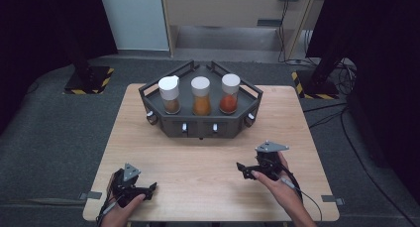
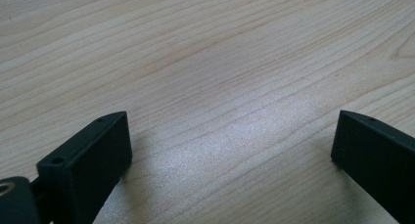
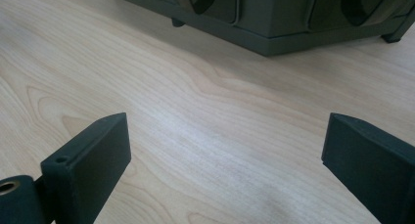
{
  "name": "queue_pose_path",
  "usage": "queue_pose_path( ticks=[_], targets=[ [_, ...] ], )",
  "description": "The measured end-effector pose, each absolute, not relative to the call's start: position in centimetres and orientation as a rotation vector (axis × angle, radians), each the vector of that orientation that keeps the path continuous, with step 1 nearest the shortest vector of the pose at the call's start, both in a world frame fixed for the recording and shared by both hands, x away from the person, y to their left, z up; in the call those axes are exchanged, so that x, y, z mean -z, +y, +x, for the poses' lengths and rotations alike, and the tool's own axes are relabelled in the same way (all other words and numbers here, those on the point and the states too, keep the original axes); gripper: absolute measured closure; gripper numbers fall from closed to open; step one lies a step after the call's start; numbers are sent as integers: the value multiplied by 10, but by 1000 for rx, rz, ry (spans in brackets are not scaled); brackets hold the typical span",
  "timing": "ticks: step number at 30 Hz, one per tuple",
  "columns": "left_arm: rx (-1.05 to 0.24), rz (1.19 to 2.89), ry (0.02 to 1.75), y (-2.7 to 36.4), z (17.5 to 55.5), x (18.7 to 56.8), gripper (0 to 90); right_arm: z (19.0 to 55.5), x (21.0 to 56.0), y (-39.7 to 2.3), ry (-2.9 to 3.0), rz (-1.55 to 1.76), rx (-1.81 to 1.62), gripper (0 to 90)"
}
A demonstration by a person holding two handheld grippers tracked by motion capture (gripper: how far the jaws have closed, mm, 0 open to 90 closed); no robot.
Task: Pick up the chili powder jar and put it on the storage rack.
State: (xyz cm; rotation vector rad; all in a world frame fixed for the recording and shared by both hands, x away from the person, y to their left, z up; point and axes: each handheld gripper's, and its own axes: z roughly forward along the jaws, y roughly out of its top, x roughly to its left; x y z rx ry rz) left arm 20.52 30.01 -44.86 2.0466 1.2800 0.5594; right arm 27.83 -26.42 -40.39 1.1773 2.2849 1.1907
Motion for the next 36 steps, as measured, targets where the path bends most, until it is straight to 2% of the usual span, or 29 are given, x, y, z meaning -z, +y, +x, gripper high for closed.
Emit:
queue_pose_path(
  ticks=[36],
  targets=[
    [-560, 2046, 1280, 300, 205, 449, 0, 264, 430, -234, 2379, 1104, -1149, 43]
  ],
)
